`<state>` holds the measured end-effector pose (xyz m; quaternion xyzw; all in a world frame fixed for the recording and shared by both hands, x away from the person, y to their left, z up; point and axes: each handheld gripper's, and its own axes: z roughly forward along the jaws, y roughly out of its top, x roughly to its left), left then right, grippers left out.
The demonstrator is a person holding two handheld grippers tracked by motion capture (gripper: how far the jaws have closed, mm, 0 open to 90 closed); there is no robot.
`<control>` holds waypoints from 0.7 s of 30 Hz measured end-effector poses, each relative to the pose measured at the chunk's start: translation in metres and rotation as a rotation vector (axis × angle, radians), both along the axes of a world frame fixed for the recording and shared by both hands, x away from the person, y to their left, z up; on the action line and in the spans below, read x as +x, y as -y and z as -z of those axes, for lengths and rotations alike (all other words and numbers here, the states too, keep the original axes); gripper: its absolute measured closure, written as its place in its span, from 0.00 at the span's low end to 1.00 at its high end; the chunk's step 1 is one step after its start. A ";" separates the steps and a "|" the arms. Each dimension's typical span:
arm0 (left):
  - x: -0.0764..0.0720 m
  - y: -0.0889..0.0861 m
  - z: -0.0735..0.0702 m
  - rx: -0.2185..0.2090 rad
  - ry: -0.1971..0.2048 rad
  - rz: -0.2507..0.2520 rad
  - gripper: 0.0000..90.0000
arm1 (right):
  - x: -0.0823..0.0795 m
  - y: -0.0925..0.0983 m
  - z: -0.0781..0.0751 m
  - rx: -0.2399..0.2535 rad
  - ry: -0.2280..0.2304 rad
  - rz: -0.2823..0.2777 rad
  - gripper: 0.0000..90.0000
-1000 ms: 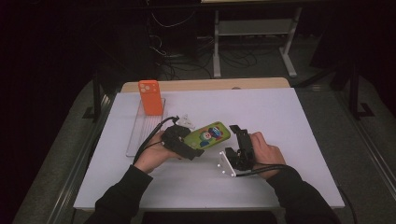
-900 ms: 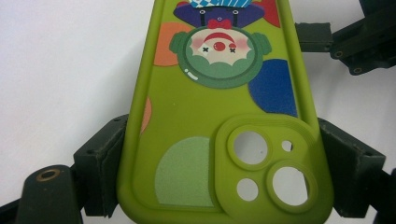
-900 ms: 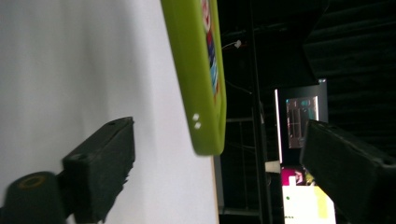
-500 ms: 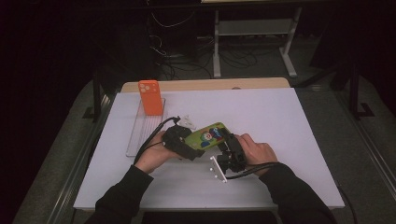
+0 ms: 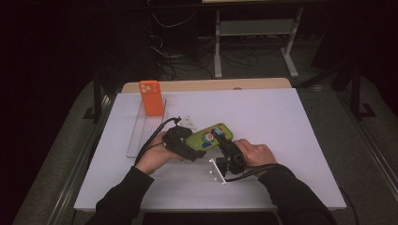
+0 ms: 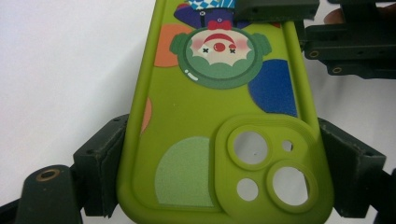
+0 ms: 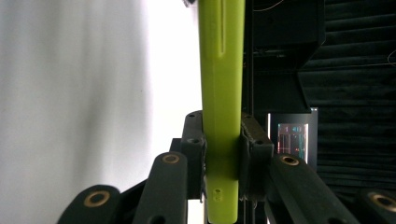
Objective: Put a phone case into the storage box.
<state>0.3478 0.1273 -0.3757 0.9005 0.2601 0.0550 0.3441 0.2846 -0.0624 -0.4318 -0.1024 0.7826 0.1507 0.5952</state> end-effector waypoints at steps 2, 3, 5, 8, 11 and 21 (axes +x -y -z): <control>0.001 0.000 0.000 -0.003 0.004 0.005 0.17 | 0.000 -0.001 0.002 -0.004 0.005 -0.001 0.83; 0.001 0.000 0.000 -0.004 0.004 0.006 0.17 | 0.000 -0.001 0.003 -0.004 0.006 -0.001 0.84; 0.000 -0.001 0.000 -0.010 -0.001 0.005 0.17 | 0.000 -0.001 0.003 -0.003 0.009 -0.001 0.84; 0.000 -0.003 -0.001 -0.003 0.005 0.013 0.16 | -0.001 0.000 0.003 0.003 0.012 -0.001 0.84; 0.000 -0.004 -0.002 -0.013 0.004 0.014 0.08 | -0.001 0.000 0.002 0.015 0.003 0.002 0.84; 0.000 -0.014 -0.005 -0.046 0.013 -0.006 0.00 | 0.005 0.013 -0.003 0.135 -0.093 0.067 0.84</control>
